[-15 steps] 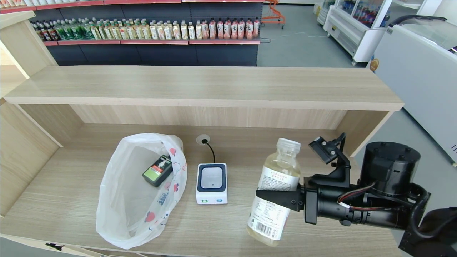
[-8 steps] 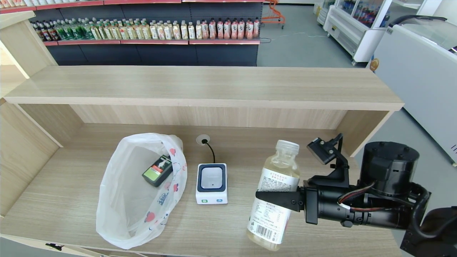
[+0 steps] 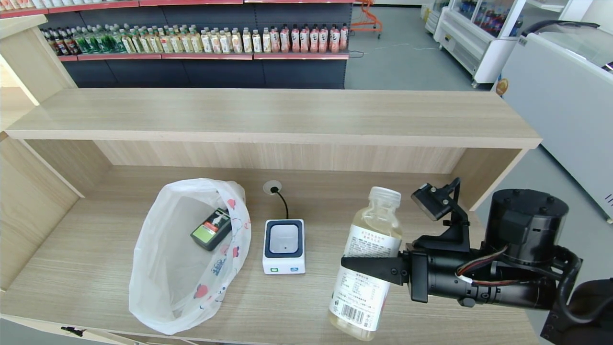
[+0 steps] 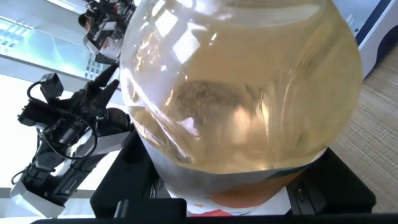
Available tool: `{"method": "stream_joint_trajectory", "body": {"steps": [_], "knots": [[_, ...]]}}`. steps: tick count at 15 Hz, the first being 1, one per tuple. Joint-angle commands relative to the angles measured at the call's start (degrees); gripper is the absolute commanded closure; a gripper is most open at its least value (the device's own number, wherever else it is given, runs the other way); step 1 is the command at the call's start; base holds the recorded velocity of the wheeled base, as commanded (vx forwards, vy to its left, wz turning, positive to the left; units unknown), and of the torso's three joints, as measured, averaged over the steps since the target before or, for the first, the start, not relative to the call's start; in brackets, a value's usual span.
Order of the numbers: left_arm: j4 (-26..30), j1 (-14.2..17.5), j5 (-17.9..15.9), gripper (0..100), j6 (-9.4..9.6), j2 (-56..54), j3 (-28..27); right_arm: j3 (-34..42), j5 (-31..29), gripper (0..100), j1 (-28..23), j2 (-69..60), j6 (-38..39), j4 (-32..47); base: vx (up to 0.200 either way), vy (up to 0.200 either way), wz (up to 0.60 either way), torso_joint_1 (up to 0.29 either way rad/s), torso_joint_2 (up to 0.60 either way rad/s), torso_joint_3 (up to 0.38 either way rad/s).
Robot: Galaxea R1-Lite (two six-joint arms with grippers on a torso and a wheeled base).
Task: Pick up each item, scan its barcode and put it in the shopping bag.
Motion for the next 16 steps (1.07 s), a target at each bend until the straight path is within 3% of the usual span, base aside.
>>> {"method": "stream_joint_trajectory", "body": {"steps": [1, 16], "knots": [[-0.05, 0.0, 0.04, 0, -0.04, -0.02, 0.01, 0.04, 0.01, 100, -0.01, -0.24, 0.01, -0.02, 0.0, 0.0, 0.0, 0.0, 0.0, 0.0], [0.04, 0.0, 0.04, 0, -0.04, -0.02, 0.01, 1.27, -0.26, 100, -0.1, -2.7, 0.1, 0.07, 0.0, 0.0, 0.0, 0.0, 0.0, 0.0]]}}
